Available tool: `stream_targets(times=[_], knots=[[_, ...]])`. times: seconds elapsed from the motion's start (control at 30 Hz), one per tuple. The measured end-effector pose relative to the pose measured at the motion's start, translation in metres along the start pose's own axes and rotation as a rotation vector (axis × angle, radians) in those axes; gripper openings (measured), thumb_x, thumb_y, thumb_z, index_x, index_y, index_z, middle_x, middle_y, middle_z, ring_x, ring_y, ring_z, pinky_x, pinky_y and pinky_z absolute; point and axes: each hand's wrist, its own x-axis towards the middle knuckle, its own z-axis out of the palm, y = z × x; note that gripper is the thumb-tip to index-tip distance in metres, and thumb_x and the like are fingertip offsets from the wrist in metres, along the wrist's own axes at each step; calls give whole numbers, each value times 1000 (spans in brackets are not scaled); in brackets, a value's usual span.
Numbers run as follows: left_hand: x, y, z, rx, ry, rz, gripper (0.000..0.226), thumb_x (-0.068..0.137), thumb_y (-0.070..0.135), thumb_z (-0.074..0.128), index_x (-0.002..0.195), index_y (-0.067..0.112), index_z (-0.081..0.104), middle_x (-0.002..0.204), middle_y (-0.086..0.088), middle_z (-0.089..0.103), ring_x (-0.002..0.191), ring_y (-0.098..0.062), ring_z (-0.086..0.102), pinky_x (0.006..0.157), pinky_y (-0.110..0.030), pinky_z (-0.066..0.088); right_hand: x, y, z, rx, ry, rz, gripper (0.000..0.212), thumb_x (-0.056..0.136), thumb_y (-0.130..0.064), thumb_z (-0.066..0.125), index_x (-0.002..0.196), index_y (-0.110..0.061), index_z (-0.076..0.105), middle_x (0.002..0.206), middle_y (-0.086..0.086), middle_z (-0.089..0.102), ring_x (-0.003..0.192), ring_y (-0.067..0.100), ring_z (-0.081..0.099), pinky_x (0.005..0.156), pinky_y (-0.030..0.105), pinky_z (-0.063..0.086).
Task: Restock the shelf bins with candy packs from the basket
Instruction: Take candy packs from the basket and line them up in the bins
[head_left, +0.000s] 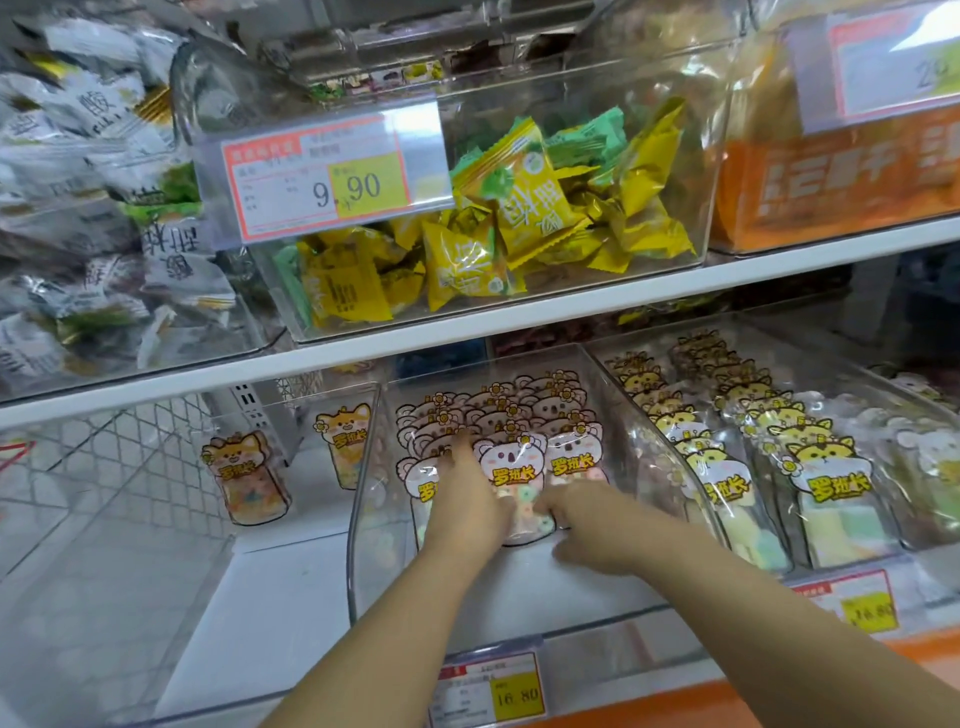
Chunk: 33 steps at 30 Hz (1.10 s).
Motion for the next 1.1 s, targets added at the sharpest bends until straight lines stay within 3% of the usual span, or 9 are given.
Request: stream_targets(times=[0.1,0.23,0.3,0.4,0.5,0.6,0.73,0.87,1.1], knots=[[-12,1,-4,87,-46,69,90,88,9,70,154,21,10,150,-9,16,102,-26,63,79,-29,46,4,4,1,16,-80,-17,62,91,-17,59,148,-31,38,145,5,43,129,25,45,103,36,42],[-20,-14,-12,406,-203,78,26,95,17,59,120,13,52,133,-9,35,99,-26,61,90,-38,52,9,7,1,25,-99,-2,51,90,-11,53,136,-32,45,139,3,45,118,24,51,97,36,47],[-23,-19,-15,625,-455,29,30,98,23,54,122,9,61,133,-14,49,112,-31,60,95,-39,52,9,5,3,14,-120,-9,47,91,-11,52,133,-32,47,141,1,44,119,23,51,93,32,46],[-26,-21,-15,740,-599,10,52,98,36,55,143,12,49,145,-12,40,132,-31,42,106,-40,42,9,0,2,8,-126,-16,47,92,-10,50,133,-32,50,143,1,41,123,23,49,93,29,44],[-26,-19,-17,782,-549,50,49,97,34,57,141,14,51,142,-11,41,131,-31,41,104,-42,42,8,-4,-2,-13,-104,-16,49,91,-8,49,132,-34,52,141,3,39,119,25,52,96,32,46],[-16,-12,-34,868,-253,176,34,95,24,58,129,18,60,132,-9,50,119,-31,54,90,-40,47,11,-8,-4,-25,-70,-35,48,90,-6,49,130,-32,55,138,2,42,117,24,53,97,33,48],[11,-7,-50,1029,22,289,60,87,23,69,141,18,43,151,-11,32,134,-32,43,101,-46,46,13,-18,-3,3,-57,-102,49,93,-8,53,136,-32,53,142,2,46,121,22,52,95,31,47],[37,-11,-44,1069,-91,324,92,86,15,70,158,21,14,166,-9,7,150,-34,21,113,-60,33,15,-22,3,-3,-111,-175,58,94,-11,52,148,-29,41,155,-2,38,138,20,40,108,29,37],[54,-9,-49,1089,-168,273,116,70,27,89,155,18,11,156,-16,18,142,-38,28,116,-63,25,23,-17,4,27,-114,-207,55,97,-20,55,150,-29,40,158,-7,34,141,16,36,113,27,29]])
